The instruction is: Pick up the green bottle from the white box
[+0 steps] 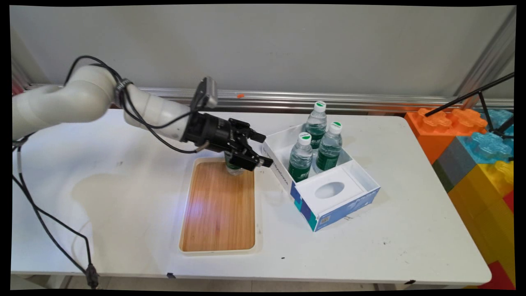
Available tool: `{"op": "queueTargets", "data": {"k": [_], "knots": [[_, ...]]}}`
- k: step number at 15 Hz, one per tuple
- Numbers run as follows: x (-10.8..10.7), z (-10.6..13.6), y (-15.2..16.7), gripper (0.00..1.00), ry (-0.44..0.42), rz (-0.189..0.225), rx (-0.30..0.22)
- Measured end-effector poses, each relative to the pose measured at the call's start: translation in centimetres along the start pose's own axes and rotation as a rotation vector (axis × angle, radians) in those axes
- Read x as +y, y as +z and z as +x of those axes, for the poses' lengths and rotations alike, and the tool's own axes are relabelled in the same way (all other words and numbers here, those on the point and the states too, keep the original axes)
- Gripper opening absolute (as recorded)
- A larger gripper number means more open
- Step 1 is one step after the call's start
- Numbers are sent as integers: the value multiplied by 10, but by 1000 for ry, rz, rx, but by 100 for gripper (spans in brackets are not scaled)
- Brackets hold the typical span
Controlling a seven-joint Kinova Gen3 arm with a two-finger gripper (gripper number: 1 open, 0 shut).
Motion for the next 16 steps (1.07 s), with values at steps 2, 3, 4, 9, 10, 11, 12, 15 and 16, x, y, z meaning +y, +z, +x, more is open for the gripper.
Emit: {"op": "queueTargets", "data": {"k": [2,3,4,9,10,11,12,15,16], "knots": [[0,-3,11,100,6,4,-4],[0,-5,19,100,9,5,-7],[0,-6,25,100,11,7,-10],[-2,-14,53,100,23,19,-21],[-3,-14,57,100,26,21,-22],[-3,-15,62,100,28,23,-22],[-3,-15,66,100,30,25,-22],[-4,-15,76,100,35,29,-20],[-4,-15,79,100,36,31,-19]]}}
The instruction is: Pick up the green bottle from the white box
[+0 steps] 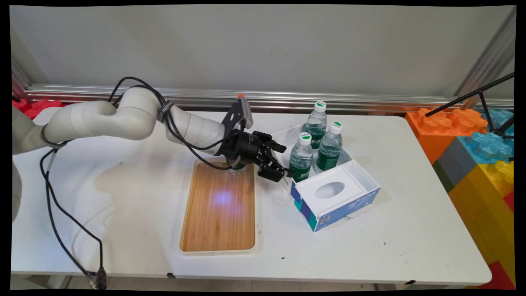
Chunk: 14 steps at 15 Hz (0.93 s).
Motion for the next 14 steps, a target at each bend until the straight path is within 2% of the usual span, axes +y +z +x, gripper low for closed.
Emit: {"op": "queueTargets", "data": {"k": [14], "knots": [[-8,9,23,100,20,27,32]]}}
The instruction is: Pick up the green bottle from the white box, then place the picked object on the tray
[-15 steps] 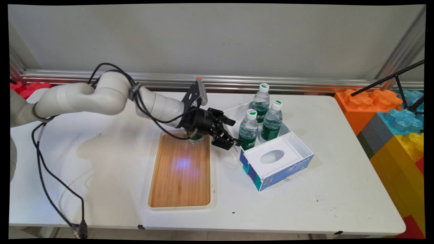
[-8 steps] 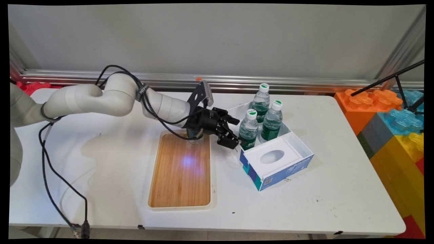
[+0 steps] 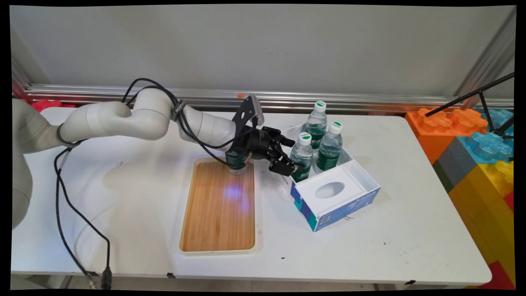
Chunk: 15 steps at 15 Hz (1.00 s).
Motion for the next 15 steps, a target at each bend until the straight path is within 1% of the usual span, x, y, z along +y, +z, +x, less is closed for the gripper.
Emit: {"op": "queueTargets", "data": {"k": [2,3,6,15], "knots": [[0,1,1,100,2,1,7],[0,2,2,0,4,1,12],[1,3,3,0,8,-2,25],[0,2,5,0,1,-6,35]]}}
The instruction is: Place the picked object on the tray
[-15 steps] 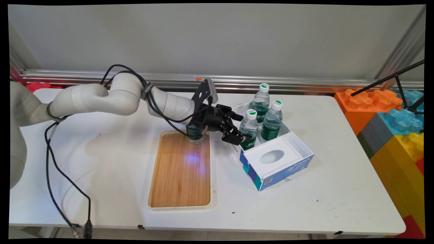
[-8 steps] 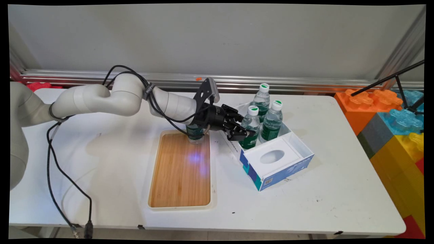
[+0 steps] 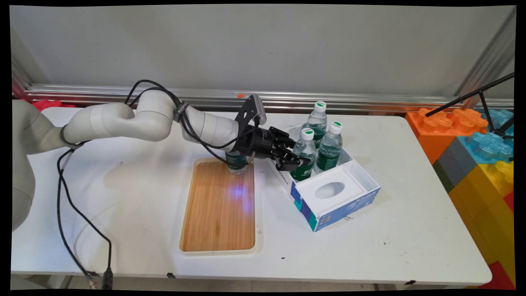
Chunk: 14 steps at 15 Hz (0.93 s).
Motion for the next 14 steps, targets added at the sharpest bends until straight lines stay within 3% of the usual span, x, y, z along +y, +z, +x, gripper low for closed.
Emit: {"op": "queueTargets", "data": {"k": [14], "knots": [[-4,39,-41,0,-14,-7,86]]}}
